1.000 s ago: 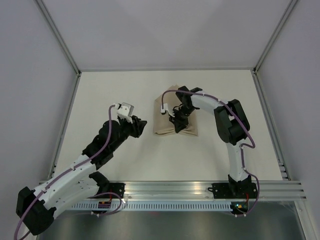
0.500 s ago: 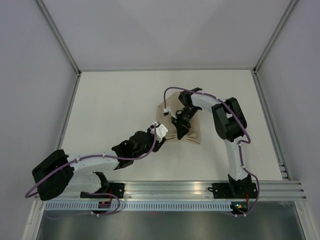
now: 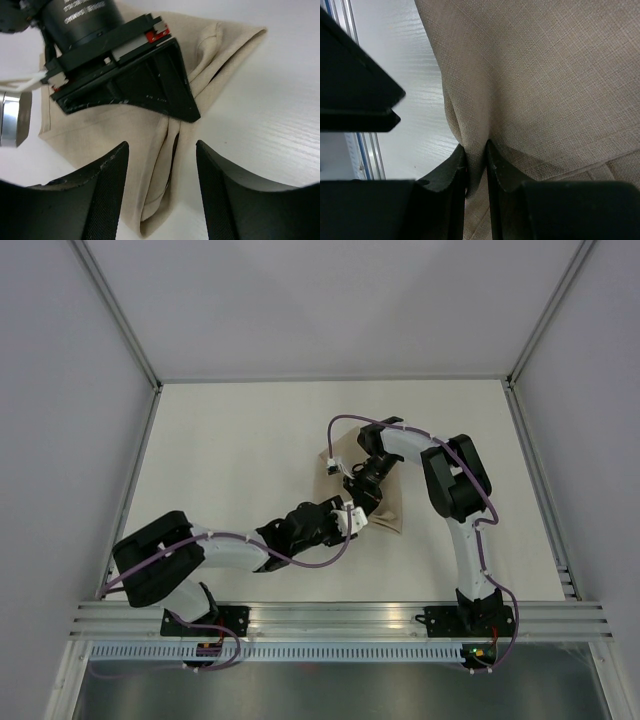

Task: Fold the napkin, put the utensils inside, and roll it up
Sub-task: Roll the napkin with the utensil

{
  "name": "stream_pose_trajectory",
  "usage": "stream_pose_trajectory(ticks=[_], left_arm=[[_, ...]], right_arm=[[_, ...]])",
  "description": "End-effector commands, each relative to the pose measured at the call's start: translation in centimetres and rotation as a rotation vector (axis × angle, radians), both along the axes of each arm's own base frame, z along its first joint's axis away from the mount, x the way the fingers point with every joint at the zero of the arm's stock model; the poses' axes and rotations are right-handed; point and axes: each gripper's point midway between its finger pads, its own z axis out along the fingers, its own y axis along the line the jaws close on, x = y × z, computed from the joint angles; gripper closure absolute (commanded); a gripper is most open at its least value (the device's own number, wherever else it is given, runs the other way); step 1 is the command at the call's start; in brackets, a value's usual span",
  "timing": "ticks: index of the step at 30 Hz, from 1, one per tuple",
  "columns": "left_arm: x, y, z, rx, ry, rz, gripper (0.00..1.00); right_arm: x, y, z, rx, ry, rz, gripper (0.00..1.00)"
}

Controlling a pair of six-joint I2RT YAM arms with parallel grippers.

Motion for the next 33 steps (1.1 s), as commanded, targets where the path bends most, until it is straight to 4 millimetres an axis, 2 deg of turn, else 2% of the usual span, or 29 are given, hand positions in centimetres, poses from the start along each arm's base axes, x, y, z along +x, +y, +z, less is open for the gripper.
stream_pose_trajectory(ticks=[1,11,24,29,33], left_arm=[[-0.2,-3.1,1.5,0.01,-0.084,-0.124,0.38],[0.4,-4.4,-1.2,0.122,-0.091,-0.175,0.35],[1.5,-2.8,-4.4,0.246,-0.069,-0.14,0.35],[2.2,-2.3,-4.3,0.266,-0.084,-0.126,0.36],[2.1,-2.2,-5.1,0.309,-0.057,-0.15,0.37]], right_arm=[[0.3,-2.4,-4.9,-0.115,-0.038,0.068,0.93],[0.4,-2.6,-5.1,-0.121,-0.031,0.066,0.94],[0.5,-2.9,-5.2,-0.117,-0.018,0.06,0.94],[0.5,-2.9,-5.2,-0.118,-0.012,0.063,0.94],[0.5,-2.9,-5.2,-0.12,-0.01,0.062,0.94]])
